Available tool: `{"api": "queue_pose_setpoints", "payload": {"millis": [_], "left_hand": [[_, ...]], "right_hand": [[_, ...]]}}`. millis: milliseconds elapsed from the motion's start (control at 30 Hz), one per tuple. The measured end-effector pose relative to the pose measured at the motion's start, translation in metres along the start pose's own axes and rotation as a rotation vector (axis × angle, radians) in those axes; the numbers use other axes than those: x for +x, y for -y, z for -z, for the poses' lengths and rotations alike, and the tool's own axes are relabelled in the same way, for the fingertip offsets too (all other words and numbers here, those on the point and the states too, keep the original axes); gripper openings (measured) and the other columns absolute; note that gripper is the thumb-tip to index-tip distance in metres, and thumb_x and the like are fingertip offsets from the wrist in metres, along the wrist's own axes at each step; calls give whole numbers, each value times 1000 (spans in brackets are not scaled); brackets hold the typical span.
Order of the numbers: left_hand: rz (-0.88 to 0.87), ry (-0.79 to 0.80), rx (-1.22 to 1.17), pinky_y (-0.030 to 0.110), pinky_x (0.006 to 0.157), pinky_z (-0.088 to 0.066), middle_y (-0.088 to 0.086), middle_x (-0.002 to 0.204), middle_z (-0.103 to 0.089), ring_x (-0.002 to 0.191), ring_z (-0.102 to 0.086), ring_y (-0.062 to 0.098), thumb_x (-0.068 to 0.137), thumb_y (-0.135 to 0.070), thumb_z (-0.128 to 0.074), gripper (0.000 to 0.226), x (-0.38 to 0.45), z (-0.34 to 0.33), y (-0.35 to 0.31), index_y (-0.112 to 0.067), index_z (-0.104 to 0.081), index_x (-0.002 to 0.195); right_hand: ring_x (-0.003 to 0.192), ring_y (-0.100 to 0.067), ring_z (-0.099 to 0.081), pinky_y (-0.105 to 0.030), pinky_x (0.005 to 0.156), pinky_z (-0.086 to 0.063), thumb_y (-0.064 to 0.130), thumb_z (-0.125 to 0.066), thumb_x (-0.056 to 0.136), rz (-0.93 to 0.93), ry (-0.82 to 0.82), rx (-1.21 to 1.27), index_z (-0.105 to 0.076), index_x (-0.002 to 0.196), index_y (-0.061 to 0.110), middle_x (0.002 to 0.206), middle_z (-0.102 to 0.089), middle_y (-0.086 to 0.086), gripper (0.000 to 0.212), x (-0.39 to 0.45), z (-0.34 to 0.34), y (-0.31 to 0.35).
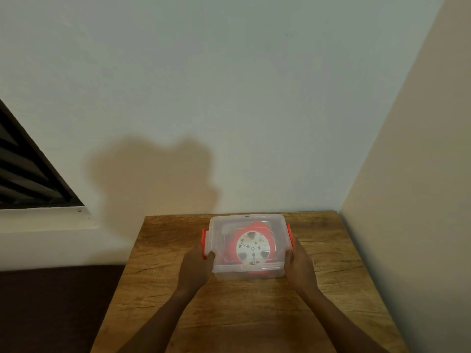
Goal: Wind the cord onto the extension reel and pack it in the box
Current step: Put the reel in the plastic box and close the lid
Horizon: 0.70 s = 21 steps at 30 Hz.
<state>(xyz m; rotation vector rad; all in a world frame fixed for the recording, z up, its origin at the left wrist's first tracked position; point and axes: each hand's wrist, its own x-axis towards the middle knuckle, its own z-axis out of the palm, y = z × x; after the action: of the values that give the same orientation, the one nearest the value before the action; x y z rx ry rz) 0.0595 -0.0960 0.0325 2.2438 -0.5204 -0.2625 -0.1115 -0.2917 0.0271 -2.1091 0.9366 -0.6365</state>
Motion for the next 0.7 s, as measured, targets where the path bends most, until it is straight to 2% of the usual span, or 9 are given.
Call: {"api": "queue_pose_setpoints", "payload": {"millis": [167,300,500,567,700], "left_hand": [[3,-28,53,39,81,-65,11,114,-74,93,-75,26,104,-23,-59,31,-2,-1,-3,-6,-62,130],[-26,-49,168,38,80,-66,8,114,-75,92,-74,22,107,-24,-51,28,-7,-3,-6,-9,-65,126],[-10,-63,139,36,78,-64,6,116,-75,90,-73,18,109,-26,-47,27,-13,-9,-4,-14,-64,127],[-2,-62,113,35,78,-64,7,118,-74,90,-72,18,109,-26,-46,30,-14,-11,-3,-13,-62,130],[8,14,27,40,83,-65,11,129,-69,105,-73,27,109,-23,-48,39,-12,-11,-2,-11,-50,146]], "right_hand": [[97,-12,-65,-32,76,-59,25,-40,103,5,-9,8,-44,141,19,117,-65,-1,38,0,-1,0],[97,-12,-65,-30,76,-59,25,-40,103,1,-11,17,-45,139,20,116,-65,0,37,-1,0,1],[98,-11,-64,-26,75,-58,25,-38,104,17,9,41,-43,142,19,117,-64,1,39,-3,4,2],[97,-11,-65,-27,74,-59,26,-38,104,15,19,50,-43,142,19,117,-64,0,39,-3,4,2],[99,-10,-65,-29,76,-59,28,-40,103,-32,49,152,-43,142,21,120,-64,0,39,-3,6,0]]}}
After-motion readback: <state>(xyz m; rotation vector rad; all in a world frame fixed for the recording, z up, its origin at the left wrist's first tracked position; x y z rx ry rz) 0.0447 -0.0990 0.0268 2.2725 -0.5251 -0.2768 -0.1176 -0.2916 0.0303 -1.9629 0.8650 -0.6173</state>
